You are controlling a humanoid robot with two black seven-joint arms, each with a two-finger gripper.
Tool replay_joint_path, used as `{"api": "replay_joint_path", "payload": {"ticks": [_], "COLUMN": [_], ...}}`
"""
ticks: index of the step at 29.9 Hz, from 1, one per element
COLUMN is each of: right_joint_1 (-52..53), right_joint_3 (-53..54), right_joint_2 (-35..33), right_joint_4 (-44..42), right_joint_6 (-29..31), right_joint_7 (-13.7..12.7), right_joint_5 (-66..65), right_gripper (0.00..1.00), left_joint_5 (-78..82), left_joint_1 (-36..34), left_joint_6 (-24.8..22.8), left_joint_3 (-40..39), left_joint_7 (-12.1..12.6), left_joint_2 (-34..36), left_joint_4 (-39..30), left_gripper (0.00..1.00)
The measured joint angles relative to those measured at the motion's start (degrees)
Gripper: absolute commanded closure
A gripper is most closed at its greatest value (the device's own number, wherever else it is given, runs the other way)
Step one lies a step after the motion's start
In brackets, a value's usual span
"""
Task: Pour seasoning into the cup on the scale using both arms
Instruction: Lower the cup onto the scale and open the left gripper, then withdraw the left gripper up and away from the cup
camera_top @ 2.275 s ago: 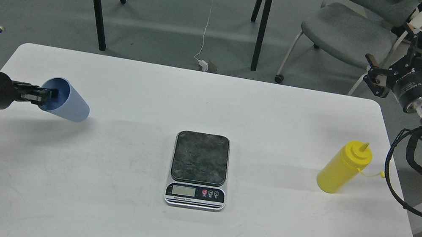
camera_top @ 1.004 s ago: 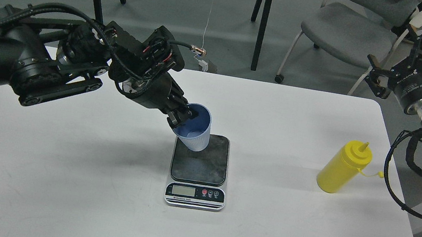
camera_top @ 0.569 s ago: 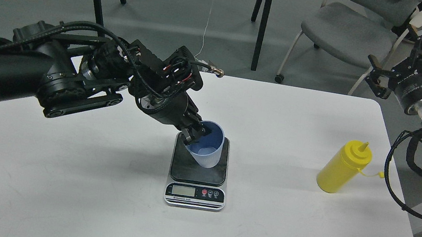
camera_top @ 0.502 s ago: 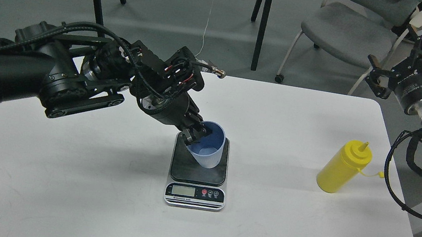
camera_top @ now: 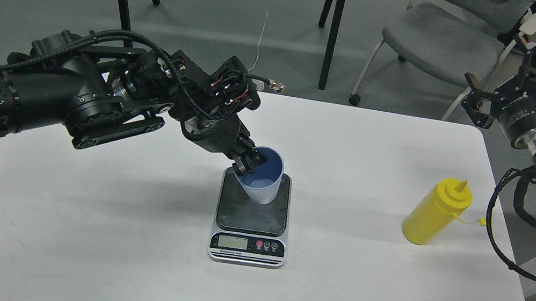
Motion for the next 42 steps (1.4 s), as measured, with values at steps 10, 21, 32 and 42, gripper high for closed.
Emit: {"api": "replay_joint_path", "payload": {"ticks": [10,21,32,42], "right_joint_1": [-0.09,-0.46,-0.95,-0.98], "right_joint_3": [0.0,0.0,0.01,0.17], "right_joint_2": [0.0,0.28,0.28,0.21], "right_joint_4": [0.07,0.01,0.07,0.09], "right_joint_6": [0.0,0.0,0.0,0.0], "right_joint_7": [0.0,0.0,0.0,0.0], "right_joint_5": [0.0,0.0,0.0,0.0], "right_gripper": [0.0,0.0,0.0,0.0], "left_joint_5": [-0.13,-2.02,-6.26,-16.34], "left_joint_1": [0.67,0.73,0.5,-3.27], "left_joint_6": [0.0,0.01,0.0,0.01], "left_joint_3": [0.0,-0.14,-0.13,-1.21], "left_joint_7": [0.0,0.0,-0.01,-0.01], "left_joint_2": [-2.13,-2.74,-2.89,0.46], "left_joint_4": [3.17,4.37,4.46,4.46], "left_gripper": [0.92,0.46,0.4,0.29]}}
